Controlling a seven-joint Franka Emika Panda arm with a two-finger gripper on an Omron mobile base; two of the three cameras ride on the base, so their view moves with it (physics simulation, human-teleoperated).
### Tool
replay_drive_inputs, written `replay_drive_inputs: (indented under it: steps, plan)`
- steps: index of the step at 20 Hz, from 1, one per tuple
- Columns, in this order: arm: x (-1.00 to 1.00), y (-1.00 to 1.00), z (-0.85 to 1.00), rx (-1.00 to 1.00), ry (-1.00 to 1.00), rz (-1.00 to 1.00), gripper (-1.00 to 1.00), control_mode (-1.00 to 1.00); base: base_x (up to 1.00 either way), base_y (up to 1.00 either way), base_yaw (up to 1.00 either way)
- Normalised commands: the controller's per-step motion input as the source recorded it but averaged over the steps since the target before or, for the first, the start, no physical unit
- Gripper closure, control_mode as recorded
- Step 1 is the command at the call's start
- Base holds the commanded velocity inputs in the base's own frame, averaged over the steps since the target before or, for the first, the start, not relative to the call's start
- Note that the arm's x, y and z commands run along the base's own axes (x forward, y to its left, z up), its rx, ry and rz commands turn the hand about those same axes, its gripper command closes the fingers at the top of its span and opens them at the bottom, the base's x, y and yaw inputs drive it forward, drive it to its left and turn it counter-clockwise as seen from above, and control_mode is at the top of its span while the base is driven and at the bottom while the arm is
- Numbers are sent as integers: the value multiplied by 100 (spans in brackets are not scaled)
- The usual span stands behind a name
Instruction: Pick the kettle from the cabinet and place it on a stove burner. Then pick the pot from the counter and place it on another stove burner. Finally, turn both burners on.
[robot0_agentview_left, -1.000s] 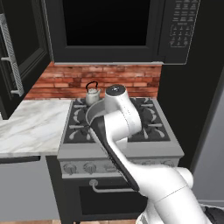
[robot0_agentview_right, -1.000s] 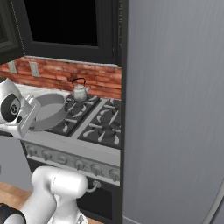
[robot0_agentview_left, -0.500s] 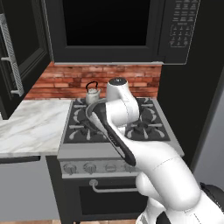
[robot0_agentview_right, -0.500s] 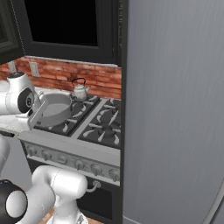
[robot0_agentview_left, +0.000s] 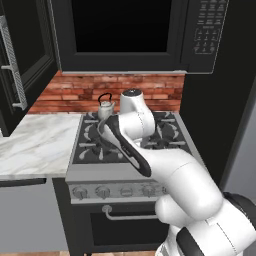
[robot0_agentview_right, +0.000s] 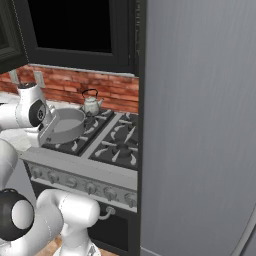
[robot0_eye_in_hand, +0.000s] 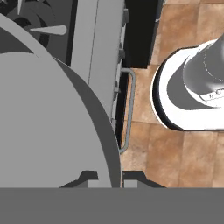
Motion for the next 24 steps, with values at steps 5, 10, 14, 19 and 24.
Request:
replay_drive_inputs:
  steps: [5,10,14,19,24]
  plan:
    - [9,0,-23,0,-3,0,100,-100,0,0,0]
    - [13,0,-15,0,-3,0,100,-100,0,0,0]
    - [16,2,-14,0,-2,0,100,-100,0,0,0]
    - [10,13,-14,0,-3,0,100,-100,0,0,0]
    - [7,19,-11,0,0,4,100,-100,0,0,0]
